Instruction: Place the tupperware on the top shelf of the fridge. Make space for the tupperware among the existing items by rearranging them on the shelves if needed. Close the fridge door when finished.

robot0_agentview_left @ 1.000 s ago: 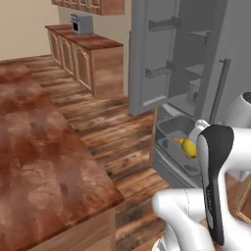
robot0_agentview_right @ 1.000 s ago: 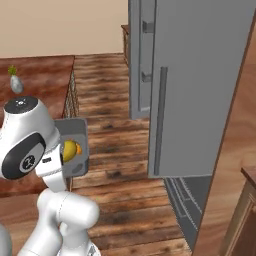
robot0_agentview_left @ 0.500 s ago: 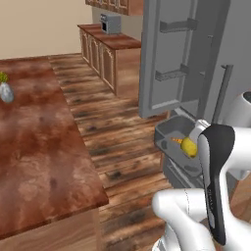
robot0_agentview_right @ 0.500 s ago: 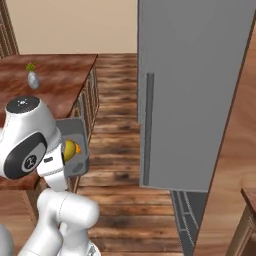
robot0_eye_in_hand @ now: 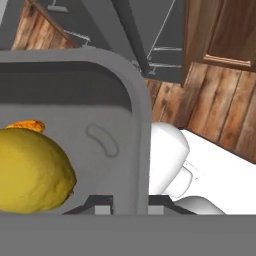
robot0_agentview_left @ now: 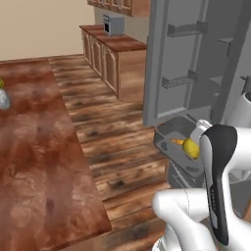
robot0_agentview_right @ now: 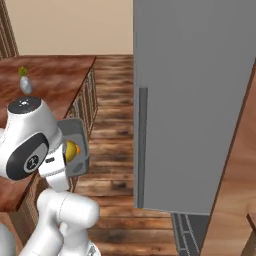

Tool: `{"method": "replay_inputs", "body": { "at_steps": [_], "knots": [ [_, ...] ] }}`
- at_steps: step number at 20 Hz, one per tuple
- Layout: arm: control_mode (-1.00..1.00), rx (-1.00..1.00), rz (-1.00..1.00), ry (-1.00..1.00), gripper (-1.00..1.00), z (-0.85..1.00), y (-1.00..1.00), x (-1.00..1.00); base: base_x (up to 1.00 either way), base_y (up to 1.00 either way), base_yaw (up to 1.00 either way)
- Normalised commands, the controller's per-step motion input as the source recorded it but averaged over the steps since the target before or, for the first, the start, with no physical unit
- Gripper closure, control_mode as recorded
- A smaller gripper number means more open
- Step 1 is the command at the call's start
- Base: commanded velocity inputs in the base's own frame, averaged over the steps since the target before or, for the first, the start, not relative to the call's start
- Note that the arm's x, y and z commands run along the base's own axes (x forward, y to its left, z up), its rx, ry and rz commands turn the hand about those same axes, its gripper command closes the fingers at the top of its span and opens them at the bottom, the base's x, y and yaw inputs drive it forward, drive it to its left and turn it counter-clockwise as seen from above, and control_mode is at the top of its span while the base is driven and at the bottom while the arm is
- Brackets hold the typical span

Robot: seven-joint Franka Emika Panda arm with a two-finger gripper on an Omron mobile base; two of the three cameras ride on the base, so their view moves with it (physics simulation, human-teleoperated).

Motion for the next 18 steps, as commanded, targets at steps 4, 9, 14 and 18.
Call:
{"method": "replay_inputs", "body": {
  "at_steps": [4,9,14,18],
  "knots": [
    [1.0,0.0,0.0,0.0,1.0,0.0,0.0,0.0,0.72,0.0,0.0],
    [1.0,0.0,0.0,0.0,1.0,0.0,0.0,0.0,0.71,0.0,0.0],
    [1.0,0.0,0.0,0.0,1.0,0.0,0.0,0.0,0.54,0.0,-0.1],
    [1.0,0.0,0.0,0.0,1.0,0.0,0.0,0.0,0.26,0.0,-0.22]
  ]
}}
